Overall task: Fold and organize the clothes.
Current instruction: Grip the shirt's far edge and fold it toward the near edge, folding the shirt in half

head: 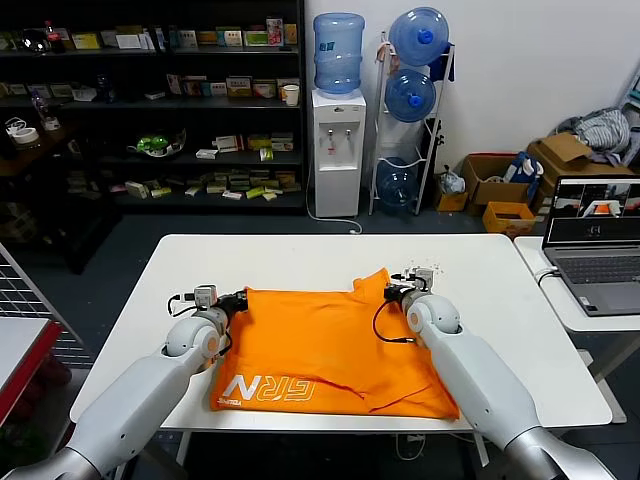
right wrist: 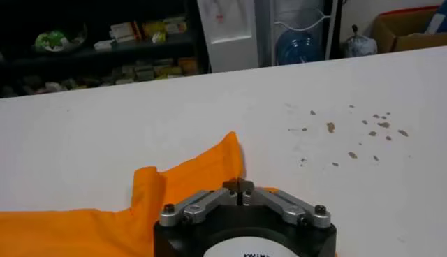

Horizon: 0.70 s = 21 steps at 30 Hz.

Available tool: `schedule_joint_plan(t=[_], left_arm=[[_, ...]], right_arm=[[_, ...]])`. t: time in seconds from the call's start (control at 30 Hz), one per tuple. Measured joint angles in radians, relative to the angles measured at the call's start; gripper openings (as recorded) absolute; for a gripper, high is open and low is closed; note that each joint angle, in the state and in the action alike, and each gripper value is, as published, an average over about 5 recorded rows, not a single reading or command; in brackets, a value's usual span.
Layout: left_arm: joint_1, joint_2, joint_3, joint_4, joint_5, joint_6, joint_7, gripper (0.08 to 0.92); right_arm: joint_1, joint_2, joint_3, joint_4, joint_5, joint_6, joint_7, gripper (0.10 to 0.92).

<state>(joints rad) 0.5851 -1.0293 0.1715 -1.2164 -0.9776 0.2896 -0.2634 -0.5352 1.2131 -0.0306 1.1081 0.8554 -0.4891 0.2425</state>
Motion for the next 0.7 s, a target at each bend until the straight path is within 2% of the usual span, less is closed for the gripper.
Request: schedule_joint_plan(t=[0.3, 0.7], left_arm=[[0.042, 0.018, -0.045, -0.063, 0.021, -0.017, -0.015, 0.090], [0.195, 0.077, -0.147, -0.276, 0.057, -0.021, -0.057, 0.090]], right_arm=[[-0.049, -0.051, 0.027, 0.108, 0.033, 0.042, 0.012, 0.124], [-0.234, -0.194, 0.099, 0.385, 0.085, 0.057, 0.050, 0.124]])
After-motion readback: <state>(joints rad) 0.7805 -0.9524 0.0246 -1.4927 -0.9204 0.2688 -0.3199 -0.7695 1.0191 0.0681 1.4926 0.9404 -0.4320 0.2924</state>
